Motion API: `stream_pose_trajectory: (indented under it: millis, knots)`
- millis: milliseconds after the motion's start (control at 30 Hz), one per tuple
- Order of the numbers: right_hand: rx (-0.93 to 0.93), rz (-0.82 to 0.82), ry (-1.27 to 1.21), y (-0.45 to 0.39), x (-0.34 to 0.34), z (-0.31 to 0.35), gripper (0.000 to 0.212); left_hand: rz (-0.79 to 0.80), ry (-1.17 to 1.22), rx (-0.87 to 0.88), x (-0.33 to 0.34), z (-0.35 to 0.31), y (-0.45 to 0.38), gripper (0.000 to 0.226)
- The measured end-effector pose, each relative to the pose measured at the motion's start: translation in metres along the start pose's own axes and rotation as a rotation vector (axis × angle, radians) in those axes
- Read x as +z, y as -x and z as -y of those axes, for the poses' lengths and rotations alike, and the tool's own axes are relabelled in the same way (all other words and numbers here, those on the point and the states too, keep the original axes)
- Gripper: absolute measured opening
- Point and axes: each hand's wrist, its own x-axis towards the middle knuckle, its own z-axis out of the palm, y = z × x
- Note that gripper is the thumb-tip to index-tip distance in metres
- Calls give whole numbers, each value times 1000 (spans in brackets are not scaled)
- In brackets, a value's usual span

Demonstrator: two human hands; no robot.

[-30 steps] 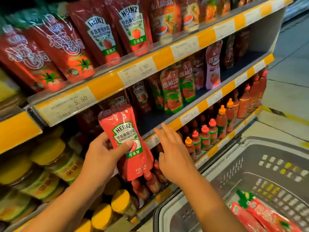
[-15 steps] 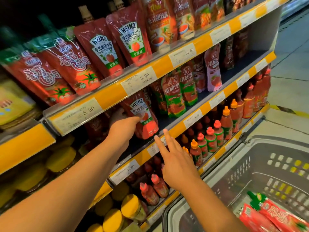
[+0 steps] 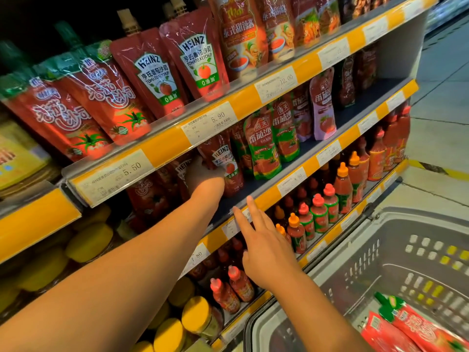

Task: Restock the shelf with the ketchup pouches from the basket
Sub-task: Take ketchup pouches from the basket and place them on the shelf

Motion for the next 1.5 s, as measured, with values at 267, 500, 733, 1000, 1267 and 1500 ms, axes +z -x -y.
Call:
stream_pose_trajectory:
  millis: [267,500,733,1000,1267,1500]
  knots:
    - [-19,-20,-8,1,0,-2,104,59,-236,10,11,29,5,42]
    - [-17,-24,-16,0,2,-4,103,60,-274,35,16,31,4,40]
    - [-8,-18,-23,-1,2,-4,104,123,-206,44,12,36,6,36]
    - [-8,-12,-33,0,1,-5,101,119,174,114,-26,43,60,44]
    - [-15,25,-133,-2,-11,-11,86,294,133,305,-69,79,176,17]
    - [154,-448,-450,7,-44,-46,42,581,-32,437,-26,77,206,33]
